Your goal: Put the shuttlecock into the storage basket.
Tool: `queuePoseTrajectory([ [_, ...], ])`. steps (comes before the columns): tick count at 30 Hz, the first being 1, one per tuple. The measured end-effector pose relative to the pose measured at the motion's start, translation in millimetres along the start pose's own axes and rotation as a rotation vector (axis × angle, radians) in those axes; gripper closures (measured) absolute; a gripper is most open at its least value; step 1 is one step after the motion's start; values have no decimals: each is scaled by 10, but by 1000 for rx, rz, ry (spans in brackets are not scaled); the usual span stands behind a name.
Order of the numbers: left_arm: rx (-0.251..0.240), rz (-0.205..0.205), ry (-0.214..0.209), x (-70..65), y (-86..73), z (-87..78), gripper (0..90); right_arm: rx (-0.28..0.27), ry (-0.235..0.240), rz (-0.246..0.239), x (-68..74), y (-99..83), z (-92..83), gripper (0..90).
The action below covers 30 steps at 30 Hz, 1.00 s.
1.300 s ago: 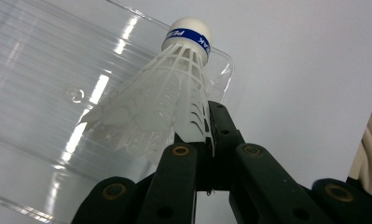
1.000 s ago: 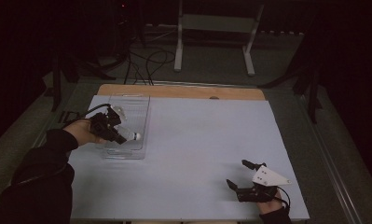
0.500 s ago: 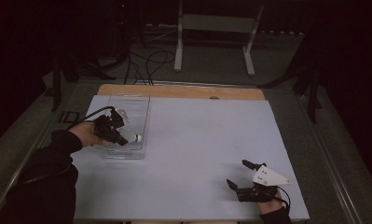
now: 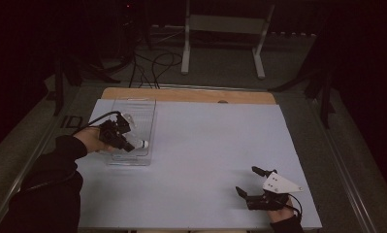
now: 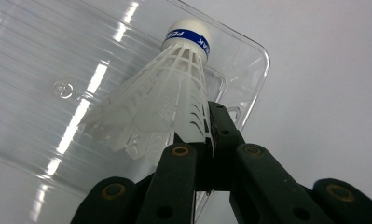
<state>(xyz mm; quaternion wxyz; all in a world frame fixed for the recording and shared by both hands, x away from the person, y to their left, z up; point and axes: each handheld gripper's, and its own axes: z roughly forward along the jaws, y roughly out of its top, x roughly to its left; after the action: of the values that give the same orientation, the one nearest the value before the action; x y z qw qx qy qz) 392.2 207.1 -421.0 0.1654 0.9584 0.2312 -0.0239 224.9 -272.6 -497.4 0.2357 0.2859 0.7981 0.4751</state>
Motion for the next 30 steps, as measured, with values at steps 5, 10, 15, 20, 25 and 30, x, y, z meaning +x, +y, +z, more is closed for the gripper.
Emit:
queuePoseTrajectory([
  [5,-4,-16,7,25,11,41,895,-1,-1,-2,2,2,-1,119],
  [10,-6,-38,12,41,35,71,888,0,0,-1,-1,0,-1,119],
  [15,8,-80,25,39,79,90,763,-2,-1,-4,0,1,-3,120],
  [20,3,-164,79,53,117,83,486,-6,-1,-1,-4,2,-9,119],
  [25,-1,-261,124,80,147,50,251,-6,-1,-1,-1,5,-13,120],
  [30,-23,-291,103,92,142,13,75,-4,-1,-4,1,6,-8,119],
])
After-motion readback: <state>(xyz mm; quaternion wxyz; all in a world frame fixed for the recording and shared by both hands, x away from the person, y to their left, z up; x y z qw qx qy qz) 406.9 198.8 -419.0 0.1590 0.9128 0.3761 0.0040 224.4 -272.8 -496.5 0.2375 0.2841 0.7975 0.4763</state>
